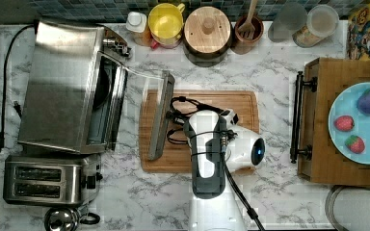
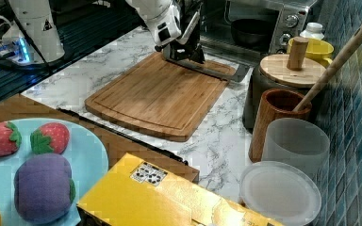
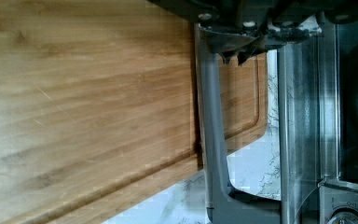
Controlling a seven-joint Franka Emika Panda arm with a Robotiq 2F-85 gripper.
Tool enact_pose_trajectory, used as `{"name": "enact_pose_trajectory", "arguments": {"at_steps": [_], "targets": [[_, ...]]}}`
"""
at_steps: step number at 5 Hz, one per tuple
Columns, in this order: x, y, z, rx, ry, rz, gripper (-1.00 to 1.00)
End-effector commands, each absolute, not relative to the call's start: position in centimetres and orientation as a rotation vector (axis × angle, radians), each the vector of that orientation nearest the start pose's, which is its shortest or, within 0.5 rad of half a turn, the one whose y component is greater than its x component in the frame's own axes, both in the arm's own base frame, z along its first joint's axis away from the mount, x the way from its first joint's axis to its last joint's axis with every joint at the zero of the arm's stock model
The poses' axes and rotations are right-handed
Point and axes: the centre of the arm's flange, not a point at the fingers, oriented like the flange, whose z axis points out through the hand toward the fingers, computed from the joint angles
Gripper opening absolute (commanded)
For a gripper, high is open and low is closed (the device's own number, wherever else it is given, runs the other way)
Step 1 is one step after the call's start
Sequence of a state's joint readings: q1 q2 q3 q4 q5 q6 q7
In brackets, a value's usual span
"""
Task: Close the oven.
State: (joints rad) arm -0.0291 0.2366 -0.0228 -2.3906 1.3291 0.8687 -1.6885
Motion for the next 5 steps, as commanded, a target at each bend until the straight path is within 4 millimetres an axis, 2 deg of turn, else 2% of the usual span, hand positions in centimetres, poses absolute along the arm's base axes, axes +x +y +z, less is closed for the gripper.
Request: {"name": "enact_pose_trajectory", "arguments": {"at_steps": [1, 2, 3, 4, 5], "targets": [[54.5, 2.0, 25.3, -2.293, 0.278, -0.293, -1.0], [54.7, 1.5, 25.5, -2.281, 0.307, -0.293, -1.0], [54.8, 2.2, 25.9, -2.242, 0.293, -0.28, -1.0], [55.0, 4.0, 27.4, -2.214, 0.229, -0.255, -1.0], [54.3, 7.7, 30.4, -2.228, 0.134, -0.29, -1.0]]}}
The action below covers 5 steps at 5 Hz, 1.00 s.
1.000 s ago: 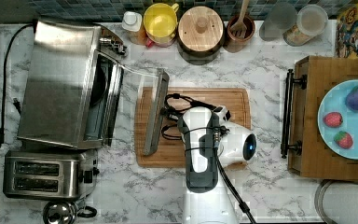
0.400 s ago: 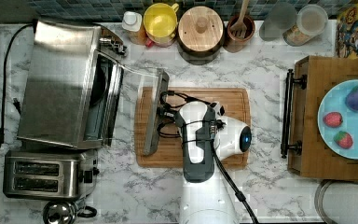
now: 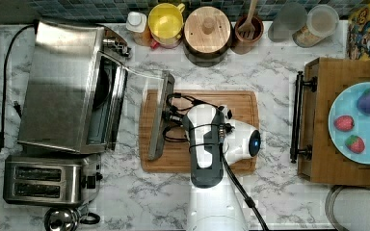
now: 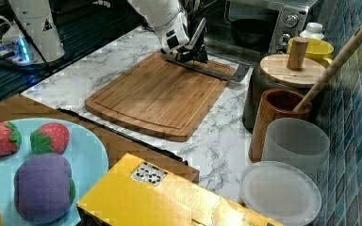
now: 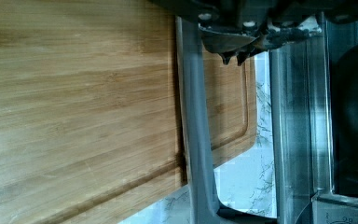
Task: Close the oven.
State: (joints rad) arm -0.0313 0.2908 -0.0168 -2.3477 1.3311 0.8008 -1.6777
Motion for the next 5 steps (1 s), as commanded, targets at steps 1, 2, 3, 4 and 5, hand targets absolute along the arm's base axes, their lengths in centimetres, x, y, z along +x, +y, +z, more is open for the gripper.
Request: {"name": "enact_pose_trajectory", "arguments": {"at_steps": [1, 2, 3, 4, 5], "targets": [[54.3, 11.9, 33.7, -2.216, 0.023, -0.277, -1.0], [54.1, 16.4, 36.9, -2.266, -0.1, -0.293, -1.0], [53.7, 20.2, 38.5, -2.327, -0.128, -0.331, -1.0], [53.8, 22.1, 40.2, -2.377, -0.15, -0.321, -1.0], [53.5, 23.8, 42.1, -2.409, -0.166, -0.348, -1.0]]}}
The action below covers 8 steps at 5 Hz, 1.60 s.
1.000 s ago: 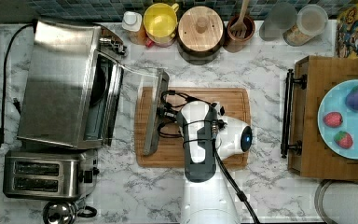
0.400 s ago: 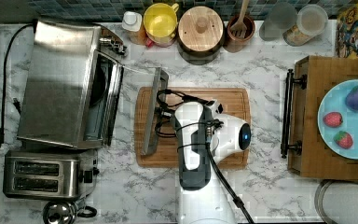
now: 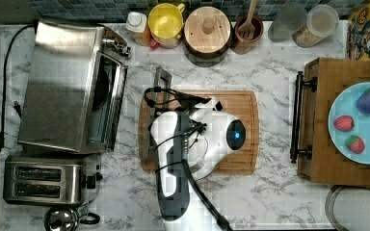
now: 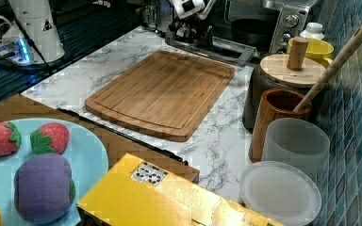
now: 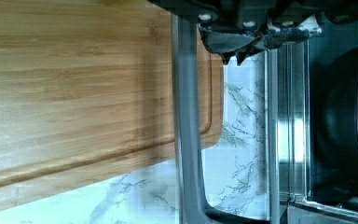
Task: Close the oven.
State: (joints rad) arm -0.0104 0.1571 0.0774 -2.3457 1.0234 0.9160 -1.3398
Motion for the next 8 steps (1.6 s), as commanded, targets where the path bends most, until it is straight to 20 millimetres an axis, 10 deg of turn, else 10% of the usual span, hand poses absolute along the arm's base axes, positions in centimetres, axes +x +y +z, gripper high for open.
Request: {"name": "enact_pose_trajectory", "arguments": {"at_steps": [1, 4, 8], "targets": [[53.0, 25.7, 45.3, -2.439, -0.205, -0.369, -1.0], [52.0, 35.0, 49.0, -2.801, -0.199, -0.386, -1.0], [54.2, 32.6, 53.1, -3.027, 0.295, -0.521, -1.0]]}}
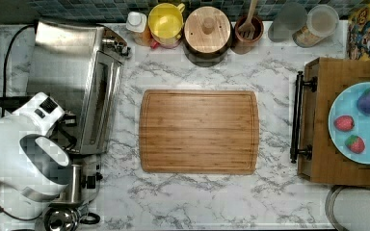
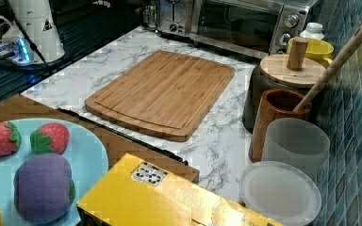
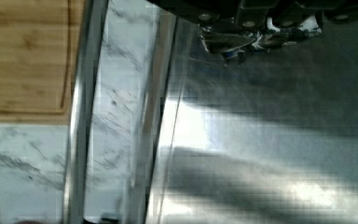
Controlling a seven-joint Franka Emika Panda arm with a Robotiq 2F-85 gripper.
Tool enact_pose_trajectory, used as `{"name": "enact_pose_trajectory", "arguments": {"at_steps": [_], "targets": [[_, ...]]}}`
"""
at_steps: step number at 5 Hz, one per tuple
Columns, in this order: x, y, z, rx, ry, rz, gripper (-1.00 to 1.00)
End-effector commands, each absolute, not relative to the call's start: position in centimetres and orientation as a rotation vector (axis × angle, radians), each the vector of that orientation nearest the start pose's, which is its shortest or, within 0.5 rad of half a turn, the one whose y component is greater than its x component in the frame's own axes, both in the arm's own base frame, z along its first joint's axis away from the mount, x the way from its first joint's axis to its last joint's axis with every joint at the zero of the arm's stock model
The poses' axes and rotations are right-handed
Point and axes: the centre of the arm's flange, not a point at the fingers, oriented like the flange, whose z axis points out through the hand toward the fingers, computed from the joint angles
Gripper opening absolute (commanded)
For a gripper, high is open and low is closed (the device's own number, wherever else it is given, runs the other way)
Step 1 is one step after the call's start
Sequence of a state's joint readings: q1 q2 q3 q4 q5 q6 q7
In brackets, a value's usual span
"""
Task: Close the oven.
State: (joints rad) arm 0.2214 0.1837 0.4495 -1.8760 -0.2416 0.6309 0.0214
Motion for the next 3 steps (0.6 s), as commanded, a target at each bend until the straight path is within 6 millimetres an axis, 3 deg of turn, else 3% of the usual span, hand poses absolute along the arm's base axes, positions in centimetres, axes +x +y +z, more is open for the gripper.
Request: {"name": "enact_pose_trajectory", "arguments": {"at_steps": [1, 3], "targets": [[54.17, 32.56, 53.08, -3.027, 0.296, -0.521, -1.0], [54.17, 32.55, 53.09, -3.027, 0.296, -0.521, -1.0]]}}
